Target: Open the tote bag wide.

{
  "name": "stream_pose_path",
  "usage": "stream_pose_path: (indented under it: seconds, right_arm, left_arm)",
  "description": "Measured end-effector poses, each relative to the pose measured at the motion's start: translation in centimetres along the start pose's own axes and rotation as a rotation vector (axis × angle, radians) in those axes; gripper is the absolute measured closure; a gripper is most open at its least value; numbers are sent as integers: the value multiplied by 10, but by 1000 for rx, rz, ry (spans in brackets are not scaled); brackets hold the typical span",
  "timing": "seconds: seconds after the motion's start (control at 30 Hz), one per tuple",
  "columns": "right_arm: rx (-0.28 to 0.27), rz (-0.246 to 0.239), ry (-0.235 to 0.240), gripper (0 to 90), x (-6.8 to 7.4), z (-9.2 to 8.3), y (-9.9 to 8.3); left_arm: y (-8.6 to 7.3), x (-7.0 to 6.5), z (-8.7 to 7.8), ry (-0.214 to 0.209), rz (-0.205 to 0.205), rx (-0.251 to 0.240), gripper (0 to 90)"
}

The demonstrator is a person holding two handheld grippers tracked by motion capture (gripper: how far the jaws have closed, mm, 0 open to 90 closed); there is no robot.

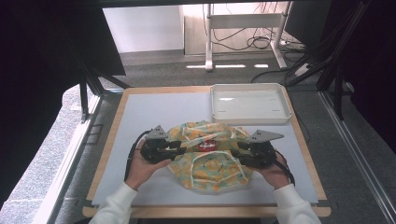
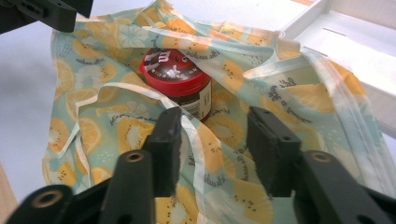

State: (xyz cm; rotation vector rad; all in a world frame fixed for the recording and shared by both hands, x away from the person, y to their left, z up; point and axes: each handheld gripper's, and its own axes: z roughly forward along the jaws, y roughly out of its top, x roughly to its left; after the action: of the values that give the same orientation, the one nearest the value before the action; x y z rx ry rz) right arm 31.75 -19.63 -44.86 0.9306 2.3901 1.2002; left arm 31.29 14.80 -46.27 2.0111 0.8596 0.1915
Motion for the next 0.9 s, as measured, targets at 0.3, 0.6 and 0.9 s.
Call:
stream_pose_path:
  seconds: [0.3,0.6,0.9]
  right_arm:
    - [21,3,8,763,2,9,3]
    - [54,7,11,883,4,25,8]
    - [87,-7,-2,892,4,39,10]
  left_arm:
    - [3,-2,12,-24,18,41,879]
    - [6,-1,23,-23,25,86,900]
    - [5,3,26,-17,22,100,900]
